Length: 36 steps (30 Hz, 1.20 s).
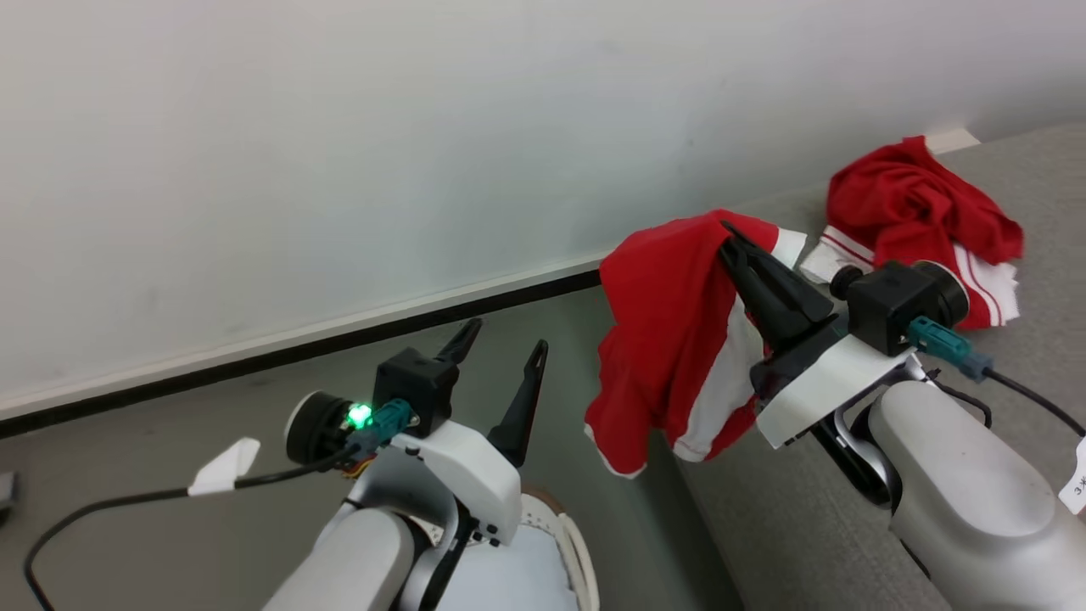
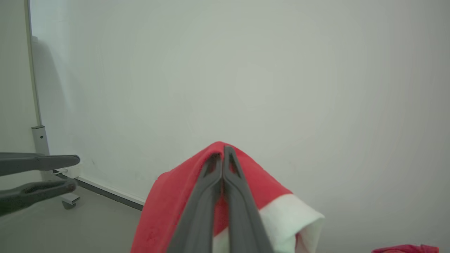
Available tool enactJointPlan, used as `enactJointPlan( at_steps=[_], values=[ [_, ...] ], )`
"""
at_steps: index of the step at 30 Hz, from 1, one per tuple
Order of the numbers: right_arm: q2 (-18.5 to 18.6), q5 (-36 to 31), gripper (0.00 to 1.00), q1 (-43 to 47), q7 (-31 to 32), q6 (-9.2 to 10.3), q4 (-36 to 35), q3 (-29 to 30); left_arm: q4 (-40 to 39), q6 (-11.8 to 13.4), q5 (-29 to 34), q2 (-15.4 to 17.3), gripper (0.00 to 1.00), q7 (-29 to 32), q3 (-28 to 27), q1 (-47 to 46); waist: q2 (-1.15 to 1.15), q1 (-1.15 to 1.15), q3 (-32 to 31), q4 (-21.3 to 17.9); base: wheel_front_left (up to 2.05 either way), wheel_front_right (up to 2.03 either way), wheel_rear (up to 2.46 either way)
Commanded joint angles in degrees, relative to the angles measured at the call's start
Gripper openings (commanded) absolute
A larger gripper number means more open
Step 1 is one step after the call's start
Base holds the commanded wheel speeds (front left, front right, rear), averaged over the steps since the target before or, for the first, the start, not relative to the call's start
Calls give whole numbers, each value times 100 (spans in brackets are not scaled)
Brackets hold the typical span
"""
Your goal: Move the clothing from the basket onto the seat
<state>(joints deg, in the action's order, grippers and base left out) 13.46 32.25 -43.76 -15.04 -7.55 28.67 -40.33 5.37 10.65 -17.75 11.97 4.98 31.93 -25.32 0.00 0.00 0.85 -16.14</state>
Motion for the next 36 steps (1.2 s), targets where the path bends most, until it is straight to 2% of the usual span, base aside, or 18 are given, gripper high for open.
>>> enactJointPlan(
  at_steps=[1, 6, 12, 21, 24, 29, 35, 36],
  values=[
    [64, -43, 0, -13, -20, 13, -50, 71, -11, -3, 16, 16, 100, -40, 13, 61, 0, 0, 80, -448, 0, 0, 0],
    [182, -118, 0, -9, -19, 13, -146, 245, -32, -11, 15, 30, 100, -85, 53, 62, 0, 0, 126, -956, 0, 0, 0],
    [416, -176, 0, 96, -19, 13, -318, 508, -85, -23, 15, -40, 100, -122, 151, 104, 0, 0, 160, -1379, 0, 0, 0],
    [771, -245, 0, 247, -19, 14, -611, 1265, -176, -130, 162, -126, 100, -10, 433, -208, 0, 0, 638, -1506, 0, 0, 0],
    [705, -292, 0, 146, -16, 13, -629, 1574, -257, -181, 225, -89, 100, 89, 512, -334, 0, 0, 970, -1503, 0, 0, 0],
    [730, -300, 0, -239, -11, 13, -692, 2293, -473, -352, 469, -47, 100, 358, 689, -818, 0, 0, 1837, -1224, 0, 0, 0],
    [1113, -454, 0, -1142, 185, 14, -663, 3104, -717, -568, 699, -45, 100, 638, 835, -1519, 0, 0, 2969, -746, 0, 0, 0],
    [1113, -454, 0, -1142, 185, 14, -663, 3104, -717, -568, 699, -45, 100, 638, 835, -1519, 0, 0, 2969, -746, 0, 0, 0]
  ],
)
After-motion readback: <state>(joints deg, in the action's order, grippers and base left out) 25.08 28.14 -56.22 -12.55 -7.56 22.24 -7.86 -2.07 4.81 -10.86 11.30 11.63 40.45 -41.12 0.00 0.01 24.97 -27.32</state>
